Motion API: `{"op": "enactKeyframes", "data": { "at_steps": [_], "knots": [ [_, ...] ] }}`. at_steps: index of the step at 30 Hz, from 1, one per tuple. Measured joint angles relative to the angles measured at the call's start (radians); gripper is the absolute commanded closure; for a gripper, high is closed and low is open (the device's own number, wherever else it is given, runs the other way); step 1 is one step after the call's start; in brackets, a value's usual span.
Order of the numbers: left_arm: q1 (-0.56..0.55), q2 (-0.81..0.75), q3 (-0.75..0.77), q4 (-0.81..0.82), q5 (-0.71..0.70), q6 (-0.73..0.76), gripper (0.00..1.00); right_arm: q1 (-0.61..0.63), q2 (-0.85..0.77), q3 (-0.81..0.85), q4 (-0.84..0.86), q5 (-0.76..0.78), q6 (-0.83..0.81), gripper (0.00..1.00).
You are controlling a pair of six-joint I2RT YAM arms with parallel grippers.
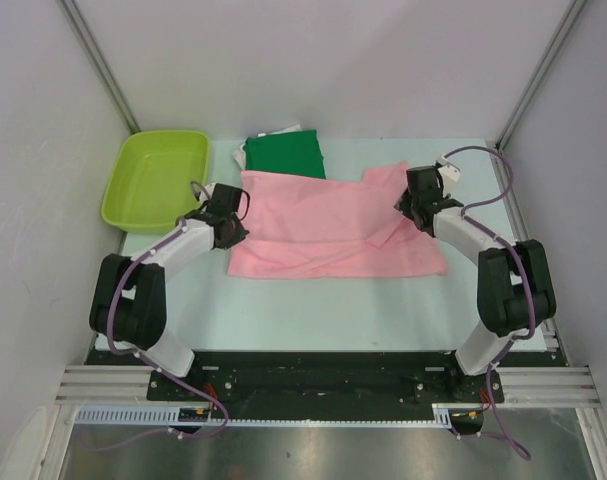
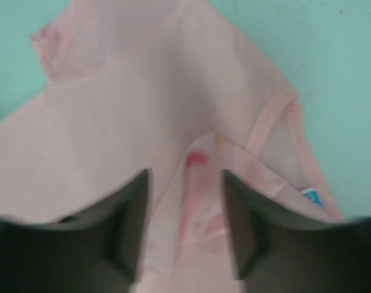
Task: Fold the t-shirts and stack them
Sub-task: Fold the tshirt
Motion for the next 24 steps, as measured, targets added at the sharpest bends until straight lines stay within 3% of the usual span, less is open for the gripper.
{"op": "enactKeyframes", "data": {
  "at_steps": [1,2,3,10,19,24],
  "knots": [
    [0.000,0.006,0.007,0.002,-0.005,-0.002,0.56,-0.002,0.018,0.007,0.024,0.002,-0.001,0.00],
    [0.001,0.010,0.013,0.004,-0.012,-0.005,0.11,-0.003,0.036,0.015,0.049,0.006,-0.018,0.00],
    [0.001,0.012,0.021,0.003,-0.024,-0.006,0.00,-0.005,0.046,0.018,0.064,0.010,-0.010,0.00],
    [0.006,-0.019,0.044,-0.022,-0.100,-0.028,0.00,0.015,0.003,0.018,0.055,0.098,-0.035,0.00],
    [-0.051,-0.339,-0.136,-0.041,-0.063,-0.033,0.00,0.145,-0.216,0.012,-0.216,0.179,-0.014,0.00],
    [-0.123,-0.416,-0.296,-0.032,0.022,-0.066,0.00,0.129,-0.338,-0.193,-0.293,0.136,0.065,0.00]
  ]
}}
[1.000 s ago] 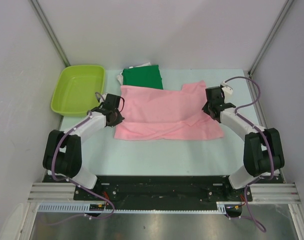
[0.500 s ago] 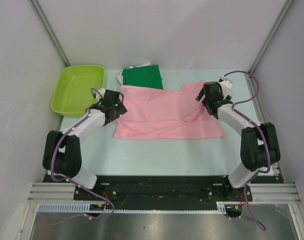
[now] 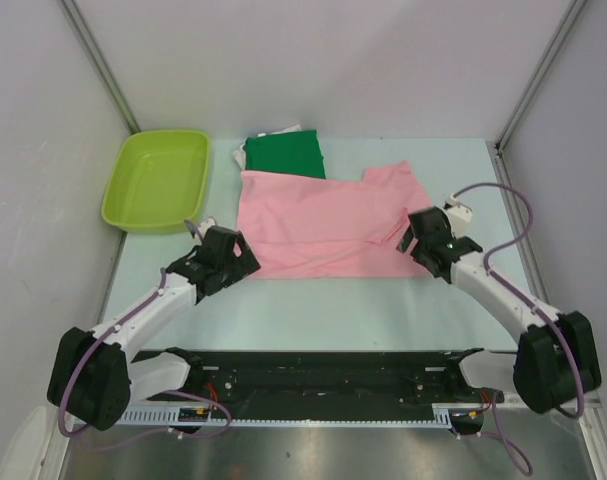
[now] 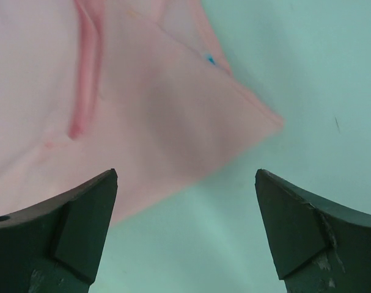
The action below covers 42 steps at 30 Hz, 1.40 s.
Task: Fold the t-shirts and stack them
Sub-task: Fold the tshirt
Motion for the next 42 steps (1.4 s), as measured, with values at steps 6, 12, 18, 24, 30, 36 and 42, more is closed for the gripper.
{"op": "enactKeyframes", "data": {
  "at_steps": [6,12,18,24,30,36,42],
  "knots": [
    [-0.003,-0.161,-0.239,0.066,0.066,-0.102,0.00,-0.011,-0.335,-0.274,-0.018,-0.069,0.068,0.02],
    [-0.003,-0.180,-0.336,0.208,0.121,-0.211,0.00,-0.023,-0.541,-0.426,0.073,-0.144,0.117,0.03],
    [-0.003,-0.125,-0.349,0.322,0.116,-0.289,0.08,-0.035,-0.560,-0.527,0.097,-0.185,0.155,0.03],
    [-0.002,-0.076,-0.346,0.360,0.078,-0.342,0.21,-0.051,-0.566,-0.530,0.138,-0.188,0.158,0.03],
    [0.003,-0.003,-0.321,0.391,0.040,-0.369,0.29,-0.068,-0.563,-0.530,0.157,-0.196,0.157,0.03],
    [0.019,0.075,-0.291,0.436,0.013,-0.385,0.55,-0.078,-0.562,-0.530,0.160,-0.206,0.154,0.03],
    [0.047,0.124,-0.274,0.408,0.007,-0.389,0.95,-0.091,-0.563,-0.530,0.160,-0.207,0.149,0.03]
  ]
}}
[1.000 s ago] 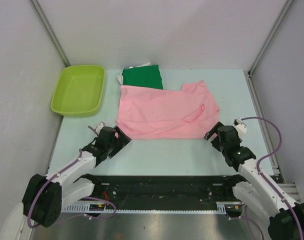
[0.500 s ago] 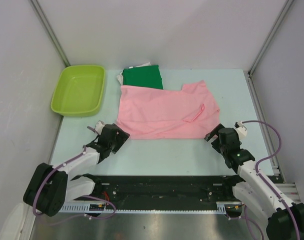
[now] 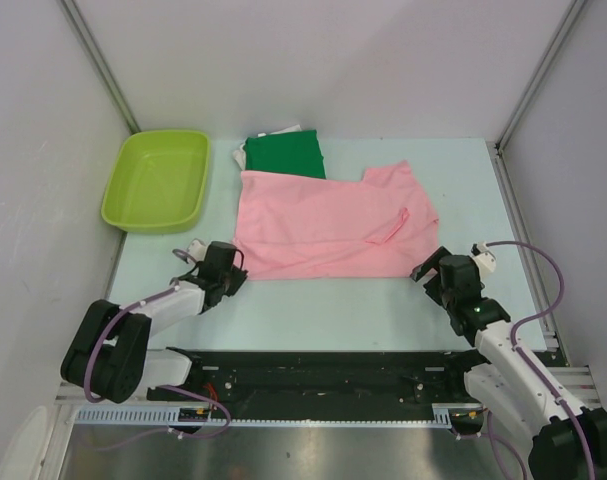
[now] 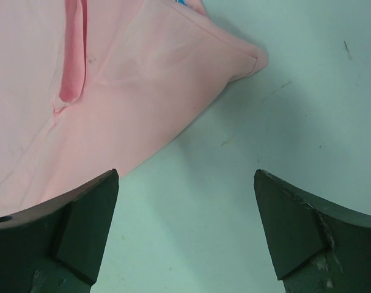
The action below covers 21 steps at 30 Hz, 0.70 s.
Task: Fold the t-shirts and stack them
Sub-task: Fold the tshirt
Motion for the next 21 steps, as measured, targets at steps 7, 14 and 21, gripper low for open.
{"op": "enactKeyframes", "data": {
  "at_steps": [7,14,21],
  "knots": [
    [0.045,0.008,0.013,-0.024,0.030,0.005,1.00,-0.021,-0.002,0.000,0.000,0.000,0.001,0.04],
    [0.063,0.000,0.013,-0.038,0.035,0.016,1.00,-0.083,0.074,-0.016,0.057,-0.051,0.042,0.07],
    [0.074,-0.011,0.015,-0.058,0.036,0.035,1.00,-0.141,0.152,-0.071,0.158,-0.116,0.103,0.16]
  ]
}}
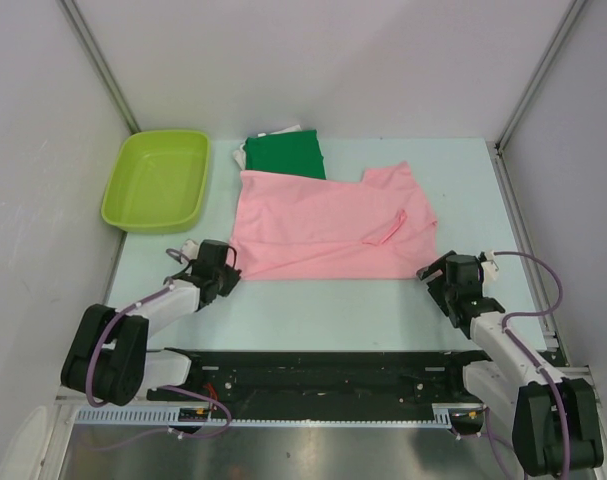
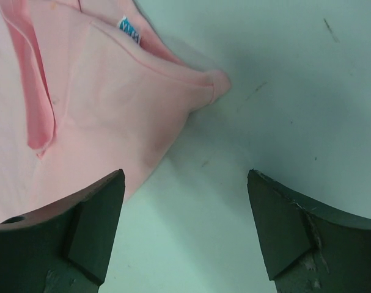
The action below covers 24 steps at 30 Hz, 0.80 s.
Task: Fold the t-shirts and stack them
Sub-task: Fold the tshirt
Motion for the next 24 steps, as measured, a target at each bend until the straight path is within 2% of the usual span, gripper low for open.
{"op": "enactKeyframes", "data": {
  "at_steps": [6,12,13,18,20,22,24],
  "knots": [
    [0.006,-0.017,0.000,-0.030,0.003,0.011,1.00,-0.045,0.039,-0.006,0.062,-0.012,0.010,0.26],
    [0.008,-0.023,-0.002,-0.039,0.007,0.021,1.00,-0.076,0.090,-0.009,0.121,-0.012,0.008,0.44],
    [0.008,-0.026,-0.003,-0.039,0.007,0.023,0.99,-0.078,0.103,-0.009,0.129,-0.011,0.009,0.50],
    [0.009,-0.054,-0.019,-0.049,0.009,0.024,1.00,-0.092,0.156,-0.009,0.178,-0.006,0.006,0.67],
    [0.010,-0.078,-0.030,-0.065,0.010,0.024,1.00,-0.103,0.180,-0.009,0.204,-0.005,0.005,0.80],
    [0.011,-0.105,-0.039,-0.081,0.010,0.026,1.00,-0.113,0.200,-0.009,0.218,-0.004,-0.001,1.00],
    [0.014,-0.136,-0.047,-0.096,0.010,0.030,1.00,-0.122,0.214,-0.009,0.223,-0.004,-0.009,1.00]
  ]
}}
